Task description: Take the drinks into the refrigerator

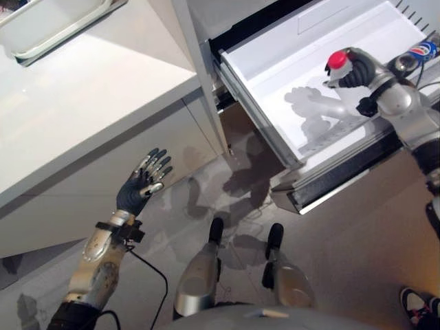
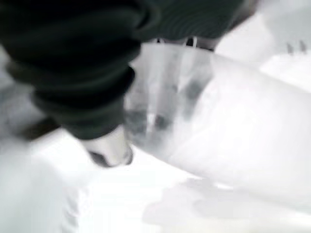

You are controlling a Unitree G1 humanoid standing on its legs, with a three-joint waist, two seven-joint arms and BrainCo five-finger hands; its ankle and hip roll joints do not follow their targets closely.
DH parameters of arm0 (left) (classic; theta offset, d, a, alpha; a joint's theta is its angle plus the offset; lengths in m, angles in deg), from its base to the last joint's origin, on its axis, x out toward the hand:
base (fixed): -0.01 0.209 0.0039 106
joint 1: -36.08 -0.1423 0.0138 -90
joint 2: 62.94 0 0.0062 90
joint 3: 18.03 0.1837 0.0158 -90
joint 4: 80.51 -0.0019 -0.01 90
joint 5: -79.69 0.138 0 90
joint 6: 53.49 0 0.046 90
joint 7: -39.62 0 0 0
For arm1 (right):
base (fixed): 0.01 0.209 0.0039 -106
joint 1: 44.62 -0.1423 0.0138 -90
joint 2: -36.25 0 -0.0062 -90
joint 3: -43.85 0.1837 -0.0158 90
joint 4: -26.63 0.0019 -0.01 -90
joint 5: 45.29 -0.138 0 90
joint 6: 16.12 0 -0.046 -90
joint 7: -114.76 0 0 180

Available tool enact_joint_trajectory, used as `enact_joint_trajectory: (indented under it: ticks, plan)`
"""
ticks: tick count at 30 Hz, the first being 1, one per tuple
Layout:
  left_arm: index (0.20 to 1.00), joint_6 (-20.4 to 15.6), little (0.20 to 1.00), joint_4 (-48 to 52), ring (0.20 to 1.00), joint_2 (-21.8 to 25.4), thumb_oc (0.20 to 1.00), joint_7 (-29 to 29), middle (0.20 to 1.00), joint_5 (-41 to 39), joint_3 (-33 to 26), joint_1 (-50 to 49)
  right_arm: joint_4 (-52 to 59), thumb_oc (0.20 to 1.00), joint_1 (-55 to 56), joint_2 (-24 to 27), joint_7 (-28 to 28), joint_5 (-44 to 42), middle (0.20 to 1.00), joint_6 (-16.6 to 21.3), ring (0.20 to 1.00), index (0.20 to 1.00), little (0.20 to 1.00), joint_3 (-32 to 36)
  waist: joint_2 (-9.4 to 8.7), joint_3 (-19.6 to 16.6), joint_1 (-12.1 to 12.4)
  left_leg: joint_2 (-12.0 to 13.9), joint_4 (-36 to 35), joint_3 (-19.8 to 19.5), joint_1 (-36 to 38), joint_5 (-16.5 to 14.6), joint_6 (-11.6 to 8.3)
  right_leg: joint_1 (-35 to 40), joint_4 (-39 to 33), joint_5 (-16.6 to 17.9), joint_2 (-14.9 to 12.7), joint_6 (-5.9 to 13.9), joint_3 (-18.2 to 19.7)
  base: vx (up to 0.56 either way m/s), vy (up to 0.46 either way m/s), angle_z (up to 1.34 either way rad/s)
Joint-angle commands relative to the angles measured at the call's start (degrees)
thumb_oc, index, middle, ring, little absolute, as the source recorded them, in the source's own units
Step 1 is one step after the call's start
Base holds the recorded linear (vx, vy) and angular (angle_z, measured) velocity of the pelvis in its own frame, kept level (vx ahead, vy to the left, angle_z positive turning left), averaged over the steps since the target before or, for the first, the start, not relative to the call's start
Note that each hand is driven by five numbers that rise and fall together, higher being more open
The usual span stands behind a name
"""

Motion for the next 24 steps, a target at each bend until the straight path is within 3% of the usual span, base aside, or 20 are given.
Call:
enact_joint_trajectory:
  ticks: [1,2,3,10,24]
  plan:
    - [1.000,-3.15,1.000,2.38,1.000,0.13,1.000,-0.38,1.000,2.79,-1.13,-1.50,0.68,0.200,-6.72,8.35,0.86,11.44,0.200,1.11,0.200,0.200,0.200,-6.76,-0.47,-1.04,-2.66,-3.71,1.64,-0.32,-1.13,-1.10,3.87,-4.43,11.98,-8.91,1.51,-0.32,0.53,0.01,0.001,0.04]
    - [1.000,-3.14,1.000,2.39,1.000,-0.03,1.000,-0.37,1.000,2.81,-1.16,-1.51,0.58,0.200,-7.01,8.30,0.88,11.46,0.200,1.13,0.200,0.200,0.200,-7.06,-0.36,-1.02,-2.78,-3.70,1.63,-0.34,-1.13,-1.11,3.87,-4.43,12.00,-8.92,1.51,-0.32,0.51,0.01,0.002,0.03]
    - [1.000,-3.02,1.000,2.21,1.000,0.40,1.000,-0.24,1.000,3.47,-0.90,-1.25,0.74,0.200,-8.52,8.68,-0.62,17.77,0.200,1.51,0.200,0.200,0.200,-11.77,-0.59,-1.09,-2.51,-3.70,1.55,-0.42,-1.06,-1.12,3.87,-4.44,12.04,-9.02,1.54,-0.32,0.47,0.00,0.002,0.03]
    - [1.000,-2.82,1.000,2.15,1.000,0.44,1.000,0.17,1.000,4.53,-0.47,-0.34,0.94,0.200,-11.89,7.70,-4.46,25.25,0.200,2.63,0.200,0.200,0.200,-19.86,-0.65,-0.93,-2.59,-3.68,1.23,-0.75,-1.13,-1.04,3.81,-4.53,12.09,-9.24,1.55,-0.30,0.30,0.00,-0.003,0.02]
    - [1.000,-2.46,1.000,4.03,1.000,0.79,1.000,0.23,1.000,4.08,0.81,1.12,-14.89,0.200,-9.55,-1.57,-2.60,29.79,0.200,-0.71,0.200,0.200,0.200,-18.95,0.08,0.26,-1.33,-3.64,0.27,-1.65,-2.04,0.01,3.84,-5.92,12.91,-9.26,1.27,-0.32,-0.26,0.00,-0.001,0.01]
